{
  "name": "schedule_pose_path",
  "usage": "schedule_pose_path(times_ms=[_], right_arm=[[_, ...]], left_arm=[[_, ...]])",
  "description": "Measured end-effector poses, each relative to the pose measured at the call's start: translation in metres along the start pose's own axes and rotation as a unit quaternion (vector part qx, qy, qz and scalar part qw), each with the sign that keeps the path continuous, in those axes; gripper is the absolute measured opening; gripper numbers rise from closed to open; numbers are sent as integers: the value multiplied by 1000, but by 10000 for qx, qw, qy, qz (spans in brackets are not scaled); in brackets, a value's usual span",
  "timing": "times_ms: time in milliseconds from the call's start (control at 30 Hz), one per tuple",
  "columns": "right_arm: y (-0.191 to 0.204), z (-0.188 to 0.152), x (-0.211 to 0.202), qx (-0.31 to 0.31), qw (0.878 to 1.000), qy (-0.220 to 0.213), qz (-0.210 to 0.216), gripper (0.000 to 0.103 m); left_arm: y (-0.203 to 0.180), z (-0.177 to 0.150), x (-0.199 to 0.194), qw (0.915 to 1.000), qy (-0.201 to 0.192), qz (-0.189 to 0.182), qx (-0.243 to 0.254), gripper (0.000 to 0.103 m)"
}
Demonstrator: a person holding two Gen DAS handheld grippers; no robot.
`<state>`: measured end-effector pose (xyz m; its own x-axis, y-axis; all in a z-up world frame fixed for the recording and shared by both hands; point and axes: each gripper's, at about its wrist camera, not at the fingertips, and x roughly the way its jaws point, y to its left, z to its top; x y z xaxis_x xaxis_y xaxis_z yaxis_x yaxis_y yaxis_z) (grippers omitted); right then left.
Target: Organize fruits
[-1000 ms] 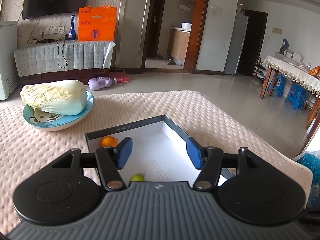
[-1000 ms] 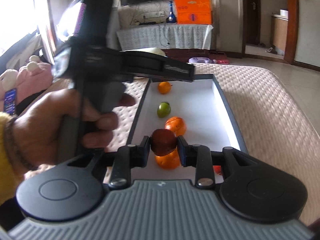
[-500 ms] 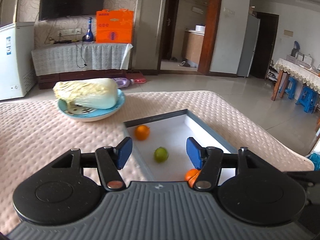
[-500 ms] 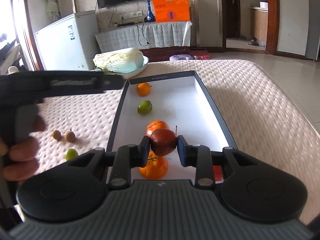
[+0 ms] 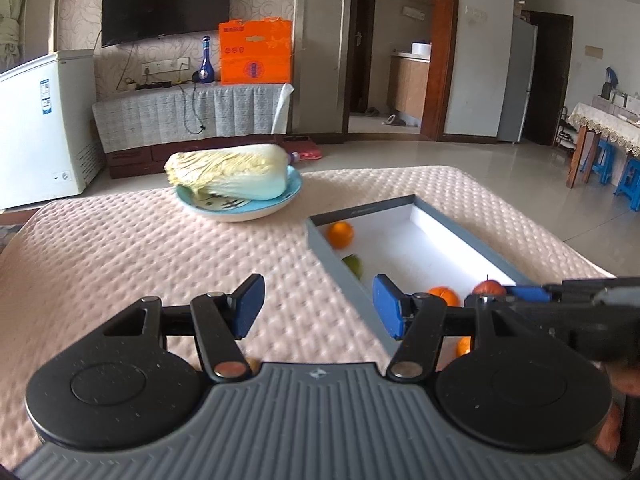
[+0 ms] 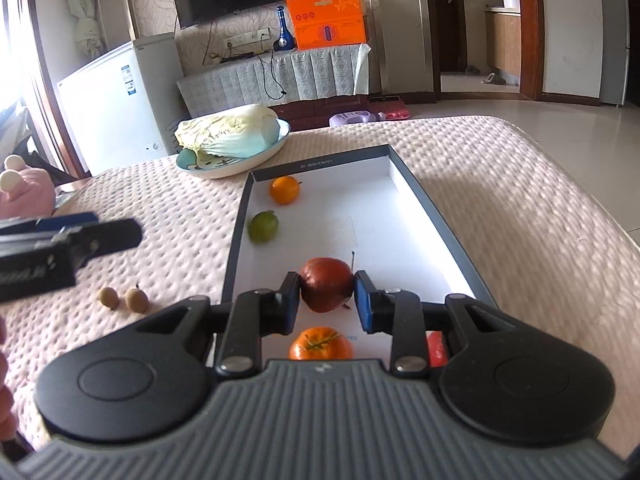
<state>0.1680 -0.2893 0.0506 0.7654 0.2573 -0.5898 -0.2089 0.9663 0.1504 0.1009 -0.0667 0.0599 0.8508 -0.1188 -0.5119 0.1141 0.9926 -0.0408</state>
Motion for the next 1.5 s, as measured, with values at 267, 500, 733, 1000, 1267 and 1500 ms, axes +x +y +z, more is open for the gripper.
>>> schedule_pose_path(times_ms=[267, 500, 733, 1000, 1267, 1500], right_arm=[[-3, 4, 3, 215, 9988, -298, -332, 40], [1, 7, -9, 308, 9969, -685, -236, 46], [13, 3, -31, 285, 9960, -846, -3, 46], [34, -7, -45, -87, 9965, -819, 157, 46], [52, -18, -55, -443, 9948, -765, 510, 46], [74, -25, -49, -940, 9903, -527, 873, 46]], left_arm=[[16, -19, -20, 9995, 191, 252, 24, 66], [31, -31, -34, 9983, 286, 487, -111, 66], [43, -37, -44, 9970, 301, 682, -209, 66], [51, -37, -50, 9965, 246, 782, -175, 66], [69, -40, -51, 9944, 250, 966, -353, 66], [81, -41, -51, 9933, 227, 1011, -510, 66]])
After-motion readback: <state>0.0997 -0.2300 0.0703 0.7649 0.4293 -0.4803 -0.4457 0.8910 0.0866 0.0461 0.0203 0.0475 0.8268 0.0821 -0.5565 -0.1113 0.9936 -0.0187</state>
